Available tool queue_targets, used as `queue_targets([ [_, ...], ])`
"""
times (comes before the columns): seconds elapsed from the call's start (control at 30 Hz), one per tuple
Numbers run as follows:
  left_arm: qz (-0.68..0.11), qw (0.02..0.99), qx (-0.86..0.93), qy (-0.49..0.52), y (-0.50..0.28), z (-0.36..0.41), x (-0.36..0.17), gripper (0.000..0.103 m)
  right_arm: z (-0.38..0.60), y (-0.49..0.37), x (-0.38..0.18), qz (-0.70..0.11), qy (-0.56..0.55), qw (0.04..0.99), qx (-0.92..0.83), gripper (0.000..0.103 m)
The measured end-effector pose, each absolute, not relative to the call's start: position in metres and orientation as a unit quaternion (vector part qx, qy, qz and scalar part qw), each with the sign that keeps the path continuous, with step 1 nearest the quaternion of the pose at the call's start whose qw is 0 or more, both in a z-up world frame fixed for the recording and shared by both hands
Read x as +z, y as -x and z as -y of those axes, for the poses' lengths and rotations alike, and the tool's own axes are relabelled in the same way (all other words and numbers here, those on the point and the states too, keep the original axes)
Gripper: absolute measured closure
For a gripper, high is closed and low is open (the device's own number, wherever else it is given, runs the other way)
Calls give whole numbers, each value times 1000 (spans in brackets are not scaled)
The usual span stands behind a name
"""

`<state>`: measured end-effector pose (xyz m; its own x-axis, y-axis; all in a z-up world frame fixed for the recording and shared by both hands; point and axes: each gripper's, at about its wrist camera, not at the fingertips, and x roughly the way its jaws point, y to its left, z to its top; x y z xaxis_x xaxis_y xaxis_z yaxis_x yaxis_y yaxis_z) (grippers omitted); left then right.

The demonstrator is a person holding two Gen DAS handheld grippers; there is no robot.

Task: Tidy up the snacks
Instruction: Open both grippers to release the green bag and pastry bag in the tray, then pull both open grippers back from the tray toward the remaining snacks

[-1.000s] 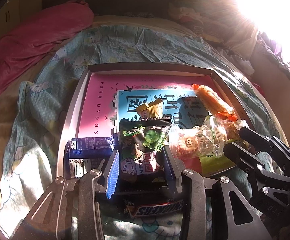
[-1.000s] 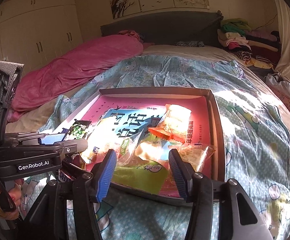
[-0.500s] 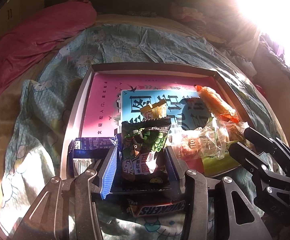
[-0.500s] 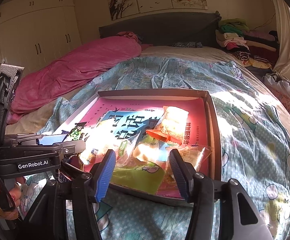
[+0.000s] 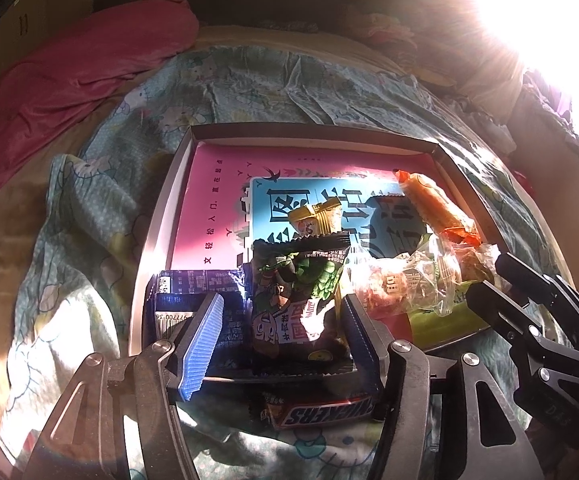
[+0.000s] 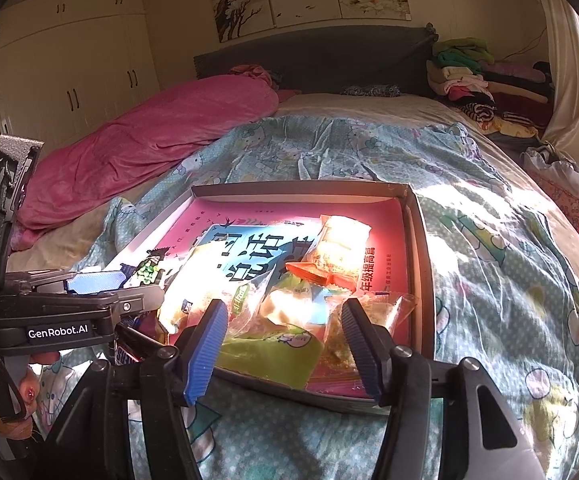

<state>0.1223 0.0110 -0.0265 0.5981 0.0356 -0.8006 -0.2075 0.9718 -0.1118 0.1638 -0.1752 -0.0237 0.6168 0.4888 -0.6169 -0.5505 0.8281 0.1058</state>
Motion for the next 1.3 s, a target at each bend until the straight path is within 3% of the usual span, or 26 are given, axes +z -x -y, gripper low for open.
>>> queue_targets([
  [0.4,-439,891,69,96,-120,-11,-17,31,176,-163,-22,-324,51,903,278,41],
  [0.57,-428,896,73,93,-118,-10,-10,29,179,-161,-18,-315,53,908,270,35],
  [1.3,-390,913,75,88,-100,-9,9,28,195,-154,3,-272,41,933,233,23],
])
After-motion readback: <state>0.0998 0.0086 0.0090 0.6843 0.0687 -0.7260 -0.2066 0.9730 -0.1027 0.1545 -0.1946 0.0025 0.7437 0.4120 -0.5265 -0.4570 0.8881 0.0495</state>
